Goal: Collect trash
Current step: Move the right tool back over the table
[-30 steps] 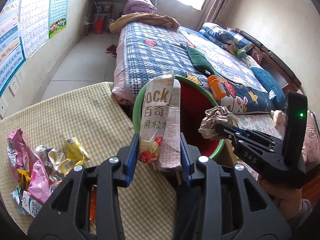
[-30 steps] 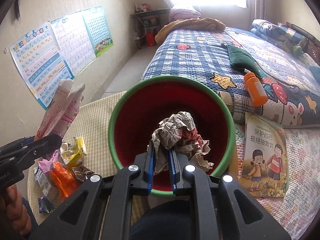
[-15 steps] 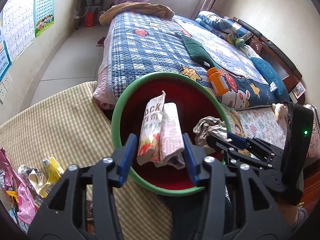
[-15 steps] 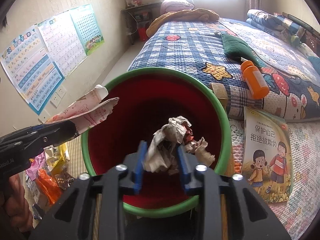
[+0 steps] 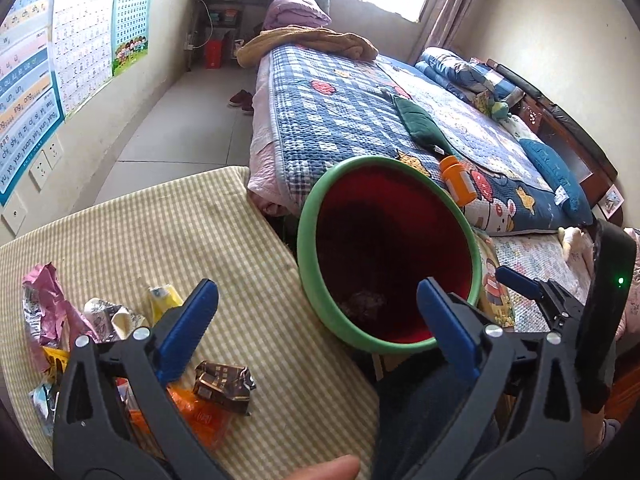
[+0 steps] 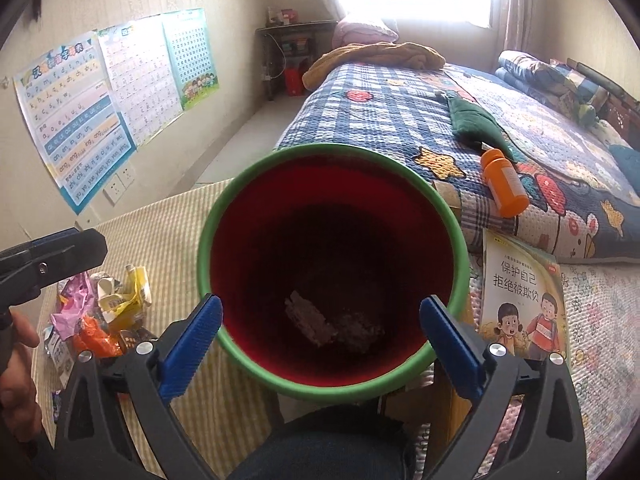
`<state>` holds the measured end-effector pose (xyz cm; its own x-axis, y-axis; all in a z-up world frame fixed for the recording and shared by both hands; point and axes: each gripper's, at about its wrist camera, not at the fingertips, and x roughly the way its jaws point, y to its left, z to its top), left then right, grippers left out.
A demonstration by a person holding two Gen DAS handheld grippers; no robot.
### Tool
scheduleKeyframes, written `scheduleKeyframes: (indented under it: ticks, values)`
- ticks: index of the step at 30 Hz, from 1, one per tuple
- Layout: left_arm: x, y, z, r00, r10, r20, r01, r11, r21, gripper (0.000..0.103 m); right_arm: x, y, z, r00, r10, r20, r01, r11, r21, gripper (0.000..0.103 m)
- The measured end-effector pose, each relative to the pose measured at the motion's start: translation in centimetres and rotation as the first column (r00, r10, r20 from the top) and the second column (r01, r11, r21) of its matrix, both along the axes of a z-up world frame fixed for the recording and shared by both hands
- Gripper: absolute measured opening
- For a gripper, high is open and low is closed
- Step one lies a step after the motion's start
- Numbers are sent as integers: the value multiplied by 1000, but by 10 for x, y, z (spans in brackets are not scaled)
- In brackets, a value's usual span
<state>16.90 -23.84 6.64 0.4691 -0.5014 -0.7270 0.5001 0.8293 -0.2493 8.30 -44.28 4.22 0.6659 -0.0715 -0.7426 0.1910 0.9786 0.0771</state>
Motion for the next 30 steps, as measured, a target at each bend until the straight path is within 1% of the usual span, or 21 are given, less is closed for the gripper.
scheduleKeyframes:
  ticks: [7,14,17,23,30]
  values:
    - [-27,47,8,998,52,28,-52,999,-7,97,-8,53,16,996,86,27,-86,996,-26,96]
    - [-48,105,7,987,155,35,-154,988,-9,97,-6,102,17,984,178,17,-177,983,-49,96]
    - [-55,134,5,976,217,32,-217,976,2,97,-5,122,13,977,211,3,-211,976,-48,96]
    - [-70,191,-5,944,331,12,-331,944,16,97,-5,162,1,959,281,-37,-283,958,-54,96]
    - [-91,237,-25,913,408,-31,-406,913,47,98,-10,197,-16,936,342,-79,-347,937,-50,96]
